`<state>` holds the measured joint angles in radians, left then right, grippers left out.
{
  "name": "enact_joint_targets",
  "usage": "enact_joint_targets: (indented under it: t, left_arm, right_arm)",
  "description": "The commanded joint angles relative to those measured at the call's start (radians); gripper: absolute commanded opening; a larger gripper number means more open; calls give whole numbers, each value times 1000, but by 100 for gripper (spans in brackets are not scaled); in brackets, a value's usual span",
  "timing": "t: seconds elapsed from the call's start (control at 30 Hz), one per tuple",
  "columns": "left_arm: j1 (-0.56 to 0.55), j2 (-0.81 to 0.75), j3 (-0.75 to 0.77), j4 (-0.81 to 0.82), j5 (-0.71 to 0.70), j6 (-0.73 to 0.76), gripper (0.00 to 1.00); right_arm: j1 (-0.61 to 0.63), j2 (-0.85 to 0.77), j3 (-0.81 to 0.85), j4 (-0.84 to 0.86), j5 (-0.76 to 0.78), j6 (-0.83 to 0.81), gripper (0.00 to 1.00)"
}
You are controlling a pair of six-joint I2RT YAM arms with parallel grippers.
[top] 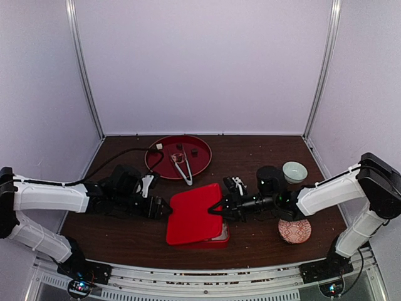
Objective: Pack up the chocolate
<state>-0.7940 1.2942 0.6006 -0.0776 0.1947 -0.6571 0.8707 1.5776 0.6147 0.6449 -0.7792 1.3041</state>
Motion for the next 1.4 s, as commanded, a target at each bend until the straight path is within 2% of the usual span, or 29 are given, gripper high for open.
enact_joint_targets:
  t: [0.0,0.37,0.47,0.63,0.93,1.17,1.23,1.37]
  left_arm:
    - [1,39,10,46,7,-18,70]
    - [1,121,46,86,60,-3,64]
    - [1,132,51,85,68,1,63]
    - [-1,150,59,92,93,10,61]
    - [-14,209,97,102,137,31,45]
    - [-22,237,127,89,150,39,42]
    - [-24,239,133,83,149,36,41]
    - [-27,244,144,75,150,29,40]
  right_arm:
    - [-38,6,49,-5,-32,-20,7]
    - [-94,23,35,-1,-82,-14,8]
    - [-96,22,34,-6,-84,-20,13]
    - [-129,-26,30,-111,-62,-98,15]
    - [-188,-130,21,-357,16,-251,36]
    - [-196,-186,47,-590,135,-420,48]
    - [-189,-205,57,-654,194,-473,57]
    - [-187,-209,66,-720,236,-531,65]
